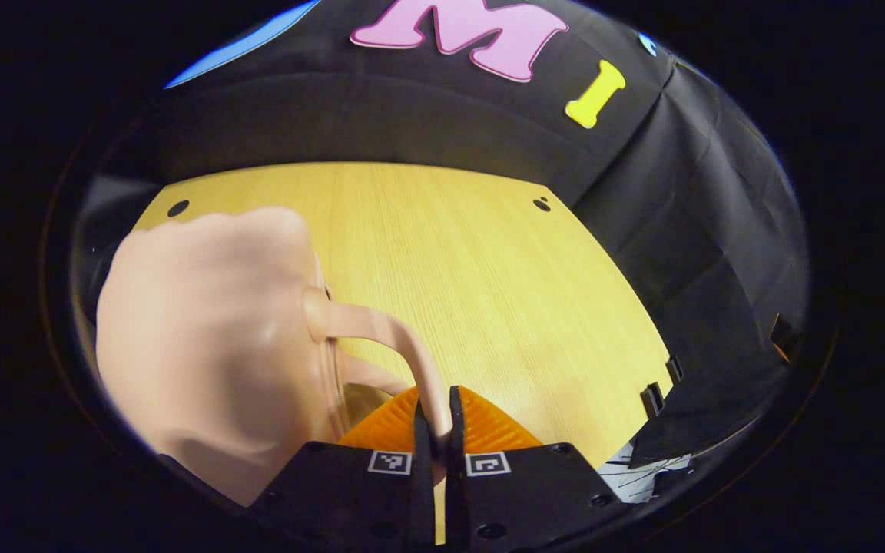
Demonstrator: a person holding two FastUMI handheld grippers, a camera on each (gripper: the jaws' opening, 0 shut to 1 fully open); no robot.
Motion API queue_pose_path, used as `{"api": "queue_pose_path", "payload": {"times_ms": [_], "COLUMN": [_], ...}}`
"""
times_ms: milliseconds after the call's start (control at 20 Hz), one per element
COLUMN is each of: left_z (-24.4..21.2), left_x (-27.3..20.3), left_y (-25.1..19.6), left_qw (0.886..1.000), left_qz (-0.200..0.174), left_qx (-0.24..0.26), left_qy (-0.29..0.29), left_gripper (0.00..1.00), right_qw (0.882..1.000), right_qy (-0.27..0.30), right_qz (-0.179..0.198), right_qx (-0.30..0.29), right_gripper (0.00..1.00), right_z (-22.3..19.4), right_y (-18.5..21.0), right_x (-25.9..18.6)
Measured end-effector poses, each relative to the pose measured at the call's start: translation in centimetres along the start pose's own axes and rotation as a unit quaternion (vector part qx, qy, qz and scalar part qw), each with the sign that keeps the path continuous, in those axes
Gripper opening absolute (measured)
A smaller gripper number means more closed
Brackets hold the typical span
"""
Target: First open the suitcase, pack the skin care products into it, and then close the suitcase.
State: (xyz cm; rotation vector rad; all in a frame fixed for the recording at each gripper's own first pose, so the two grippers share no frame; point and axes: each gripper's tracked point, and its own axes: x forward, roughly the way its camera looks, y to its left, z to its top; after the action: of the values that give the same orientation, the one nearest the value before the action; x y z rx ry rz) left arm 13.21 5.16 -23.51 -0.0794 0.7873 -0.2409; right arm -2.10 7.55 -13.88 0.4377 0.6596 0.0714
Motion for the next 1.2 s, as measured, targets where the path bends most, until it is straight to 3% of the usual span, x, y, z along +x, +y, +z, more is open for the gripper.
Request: {"api": "queue_pose_path", "payload": {"times_ms": [150, 250, 300, 350, 400, 500, 700, 800, 900, 1000, 1200], "left_z": [-0.4, 0.2, 0.8, 1.6, 2.5, 5.1, 9.1, 10.6, 11.6, 11.4, 11.4], "left_x": [1.3, 0.4, -0.4, -1.1, -2.2, -5.4, -13.5, -18.0, -21.8, -24.1, -26.1], "left_y": [0.1, -0.2, -0.7, -0.8, -0.8, -1.9, -6.2, -8.8, -10.3, -11.2, -12.4], "left_qw": [0.997, 0.995, 0.995, 0.992, 0.988, 0.973, 0.939, 0.919, 0.899, 0.893, 0.895], "left_qz": [0.058, 0.089, 0.097, 0.117, 0.143, 0.191, 0.234, 0.254, 0.271, 0.290, 0.269], "left_qx": [0.048, 0.042, 0.031, 0.028, 0.029, 0.040, 0.043, 0.048, 0.050, 0.042, 0.034], "left_qy": [0.011, -0.001, -0.012, -0.031, -0.055, -0.127, -0.246, -0.299, -0.340, -0.342, -0.355], "left_gripper": [0.15, 0.24, 0.46, 0.55, 0.75, 0.98, 0.98, 0.98, 0.98, 0.98, 0.98], "right_qw": [1.000, 0.999, 0.998, 0.996, 0.993, 0.985, 0.962, 0.951, 0.946, 0.945, 0.939], "right_qy": [-0.009, -0.001, -0.004, -0.011, -0.023, -0.055, -0.140, -0.183, -0.205, -0.222, -0.258], "right_qz": [-0.006, 0.004, 0.013, 0.021, 0.023, 0.031, 0.069, 0.088, 0.102, 0.102, 0.104], "right_qx": [-0.018, -0.041, -0.058, -0.081, -0.109, -0.159, -0.223, -0.234, -0.228, -0.217, -0.204], "right_gripper": [0.96, 0.97, 0.96, 0.96, 0.96, 0.97, 0.97, 0.98, 0.98, 0.99, 0.98], "right_z": [0.5, 0.6, 1.0, 1.5, 1.8, 3.0, 7.2, 9.5, 10.8, 12.2, 14.3], "right_y": [-3.2, -4.6, -5.2, -5.8, -6.7, -7.7, -6.9, -6.1, -5.2, -4.4, -2.5], "right_x": [-1.0, -1.7, -2.0, -2.0, -1.9, -1.6, -3.0, -3.5, -3.1, -3.0, -4.4]}}
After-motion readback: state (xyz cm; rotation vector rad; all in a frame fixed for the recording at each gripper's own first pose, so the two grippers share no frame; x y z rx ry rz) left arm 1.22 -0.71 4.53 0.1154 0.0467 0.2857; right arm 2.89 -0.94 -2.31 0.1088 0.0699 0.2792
